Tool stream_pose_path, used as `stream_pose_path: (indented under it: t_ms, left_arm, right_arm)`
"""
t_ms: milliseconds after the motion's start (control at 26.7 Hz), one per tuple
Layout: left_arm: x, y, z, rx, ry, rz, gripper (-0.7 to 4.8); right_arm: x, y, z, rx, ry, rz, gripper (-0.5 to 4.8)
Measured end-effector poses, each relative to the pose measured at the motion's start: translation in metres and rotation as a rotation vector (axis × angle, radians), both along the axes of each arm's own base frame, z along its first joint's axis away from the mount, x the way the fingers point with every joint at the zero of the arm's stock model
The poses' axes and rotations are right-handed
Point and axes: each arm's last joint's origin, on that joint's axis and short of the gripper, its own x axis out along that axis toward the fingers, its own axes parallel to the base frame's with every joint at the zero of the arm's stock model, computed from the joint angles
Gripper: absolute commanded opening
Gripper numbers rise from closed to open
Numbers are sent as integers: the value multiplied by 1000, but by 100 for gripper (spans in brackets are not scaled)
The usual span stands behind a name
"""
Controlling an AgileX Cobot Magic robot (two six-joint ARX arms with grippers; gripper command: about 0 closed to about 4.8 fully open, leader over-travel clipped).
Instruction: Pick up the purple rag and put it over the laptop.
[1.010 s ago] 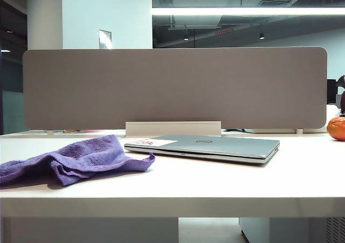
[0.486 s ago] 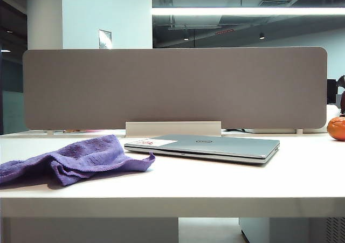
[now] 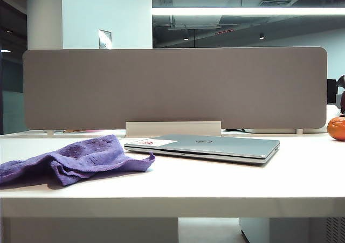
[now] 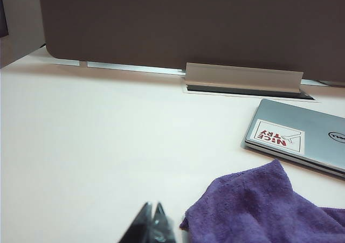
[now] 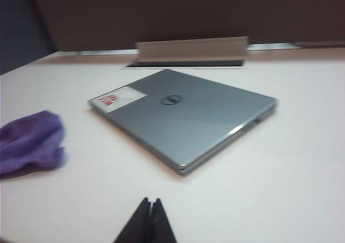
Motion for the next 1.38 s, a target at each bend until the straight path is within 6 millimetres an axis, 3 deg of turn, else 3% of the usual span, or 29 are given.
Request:
stream_pose_path:
  t_ms: [187,598,935,1159,1384]
  left_arm:
    - [0,0,0,0,1,0,-6]
    - [0,0,0,0,0,0,-6]
    - [0,0,1,0,-2,1,-6]
    - [-4,0,22,-1,-52,2,-6]
    - [9,0,40,2,72,2,-6]
  right_arm:
    - [-3,5,0,8,1,206,22]
    - [-8,11,0,30,10,472,22]
    - [-8,12,0,31,10,493,22]
    - [-8,12,0,31,10,493,22]
    - [-8,12,0,31,11,492,22]
